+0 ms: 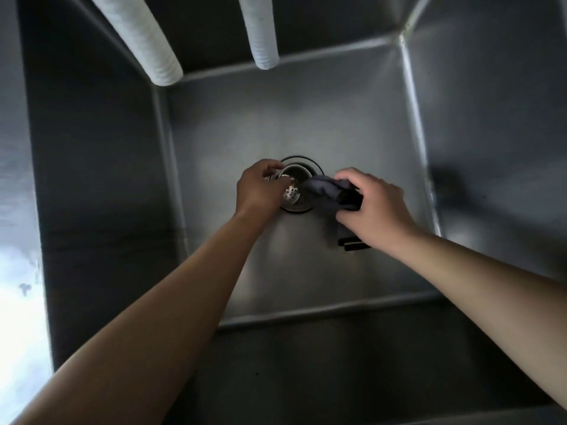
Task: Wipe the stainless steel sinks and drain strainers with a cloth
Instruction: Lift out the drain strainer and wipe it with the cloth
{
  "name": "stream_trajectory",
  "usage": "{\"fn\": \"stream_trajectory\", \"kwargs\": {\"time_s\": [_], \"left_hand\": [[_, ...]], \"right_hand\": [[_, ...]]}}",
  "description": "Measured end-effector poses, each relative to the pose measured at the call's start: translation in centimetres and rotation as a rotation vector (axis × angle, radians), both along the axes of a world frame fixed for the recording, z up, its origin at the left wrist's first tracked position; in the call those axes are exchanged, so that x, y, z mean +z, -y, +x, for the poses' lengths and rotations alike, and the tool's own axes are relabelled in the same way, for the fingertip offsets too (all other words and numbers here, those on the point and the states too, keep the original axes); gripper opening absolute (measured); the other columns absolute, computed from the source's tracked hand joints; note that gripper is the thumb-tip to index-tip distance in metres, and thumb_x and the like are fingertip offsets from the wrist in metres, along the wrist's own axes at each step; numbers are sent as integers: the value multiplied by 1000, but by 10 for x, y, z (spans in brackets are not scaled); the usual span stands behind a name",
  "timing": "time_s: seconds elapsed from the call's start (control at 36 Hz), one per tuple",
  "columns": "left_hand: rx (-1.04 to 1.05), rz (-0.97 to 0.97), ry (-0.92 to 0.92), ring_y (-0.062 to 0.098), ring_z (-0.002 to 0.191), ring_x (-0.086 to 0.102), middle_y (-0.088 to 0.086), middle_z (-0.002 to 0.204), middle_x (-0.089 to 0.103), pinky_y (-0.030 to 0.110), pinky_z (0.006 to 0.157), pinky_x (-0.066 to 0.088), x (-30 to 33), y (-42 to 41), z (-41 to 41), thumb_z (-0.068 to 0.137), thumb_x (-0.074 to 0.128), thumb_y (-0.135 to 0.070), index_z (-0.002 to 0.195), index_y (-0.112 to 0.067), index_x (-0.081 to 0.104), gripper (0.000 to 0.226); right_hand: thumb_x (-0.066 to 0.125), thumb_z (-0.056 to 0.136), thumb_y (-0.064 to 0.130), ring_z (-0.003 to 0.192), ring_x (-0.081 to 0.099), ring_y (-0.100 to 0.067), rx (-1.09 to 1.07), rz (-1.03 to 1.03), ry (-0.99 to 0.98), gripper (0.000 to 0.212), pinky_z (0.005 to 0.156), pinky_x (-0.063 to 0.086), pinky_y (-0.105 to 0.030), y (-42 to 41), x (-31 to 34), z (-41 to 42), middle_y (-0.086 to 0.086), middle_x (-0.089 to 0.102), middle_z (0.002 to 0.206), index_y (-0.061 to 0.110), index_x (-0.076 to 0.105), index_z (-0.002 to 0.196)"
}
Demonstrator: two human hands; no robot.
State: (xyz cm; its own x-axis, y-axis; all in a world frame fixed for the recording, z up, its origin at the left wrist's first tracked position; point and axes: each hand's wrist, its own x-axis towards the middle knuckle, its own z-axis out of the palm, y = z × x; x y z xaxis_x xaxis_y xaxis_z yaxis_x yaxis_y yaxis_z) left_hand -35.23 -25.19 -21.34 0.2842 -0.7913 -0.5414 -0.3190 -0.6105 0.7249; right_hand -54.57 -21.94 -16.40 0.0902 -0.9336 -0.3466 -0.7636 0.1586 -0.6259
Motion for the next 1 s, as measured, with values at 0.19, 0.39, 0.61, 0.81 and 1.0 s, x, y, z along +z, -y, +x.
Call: {"fn": "stream_trajectory", "kwargs": {"time_s": [0.19,0.39,0.61,0.81,1.0], "left_hand": [[-80,44,-270,13,77,66,2,94,72,23,66,51,32,0,-4,79,73,-3,104,-14,72,27],[-293,-8,-456,20,110,66,9,122,69,29,92,55,53,-1,29,77,77,2,128,-13,63,55],[-393,45,-592,18,119,63,-7,138,58,29,89,55,55,10,57,72,82,-6,130,-27,63,65],[-323,95,-773,30,114,65,4,134,62,53,94,53,56,11,55,73,82,-4,130,-24,63,63],[-264,177,-846,38,112,64,19,129,62,50,82,56,64,7,42,71,84,-30,137,-14,56,73]], "right_hand": [[73,75,16,91,59,-25,51,94,82,37,79,48,-34,17,-1,8,-2,62,100,33,64,107],[83,70,6,95,66,-20,-143,263,374,41,82,49,-26,36,7,3,-1,72,99,25,70,105],[76,71,-12,95,73,-30,-212,527,712,47,87,59,-41,48,16,-10,-10,76,102,20,68,105],[72,74,-10,98,73,-23,-163,622,860,45,77,58,-26,52,23,-15,-8,74,110,15,70,112],[85,68,6,87,69,-8,-105,180,568,40,86,53,-26,45,33,5,7,73,93,24,75,103]]}}
